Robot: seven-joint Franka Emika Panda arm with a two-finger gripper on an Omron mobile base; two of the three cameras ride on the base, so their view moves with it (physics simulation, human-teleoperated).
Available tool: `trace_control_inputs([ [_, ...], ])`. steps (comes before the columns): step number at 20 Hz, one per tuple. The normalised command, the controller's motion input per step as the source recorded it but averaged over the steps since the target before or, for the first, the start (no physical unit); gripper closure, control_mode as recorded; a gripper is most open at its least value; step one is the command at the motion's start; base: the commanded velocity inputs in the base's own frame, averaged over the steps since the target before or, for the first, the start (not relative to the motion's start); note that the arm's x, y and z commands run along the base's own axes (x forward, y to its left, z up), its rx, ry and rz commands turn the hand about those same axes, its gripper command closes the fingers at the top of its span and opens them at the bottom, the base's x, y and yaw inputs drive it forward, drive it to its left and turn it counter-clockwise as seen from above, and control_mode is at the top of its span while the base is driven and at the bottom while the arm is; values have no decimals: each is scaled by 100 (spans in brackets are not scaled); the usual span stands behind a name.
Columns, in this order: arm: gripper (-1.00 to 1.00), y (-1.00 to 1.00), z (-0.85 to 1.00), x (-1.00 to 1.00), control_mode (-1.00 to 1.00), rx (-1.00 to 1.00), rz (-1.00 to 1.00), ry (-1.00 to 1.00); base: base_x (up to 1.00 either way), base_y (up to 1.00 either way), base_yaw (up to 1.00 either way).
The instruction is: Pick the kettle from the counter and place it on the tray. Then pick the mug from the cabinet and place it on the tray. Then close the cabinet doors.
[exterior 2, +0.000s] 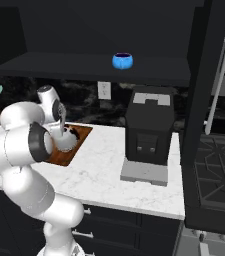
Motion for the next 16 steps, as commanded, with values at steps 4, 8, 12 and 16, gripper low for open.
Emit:
trace_control_inputs([
  [4, 100, 1, -8, 41, -100, 1, -5, 0, 0, 0, 0],
  [8, 100, 3, -8, 44, -100, 0, -5, 0, 0, 0, 0],
  [12, 100, 4, -11, 43, -100, 1, -3, 0, 0, 0, 0],
  [16, 100, 1, -14, 36, -100, 1, -2, 0, 0, 0, 0],
])
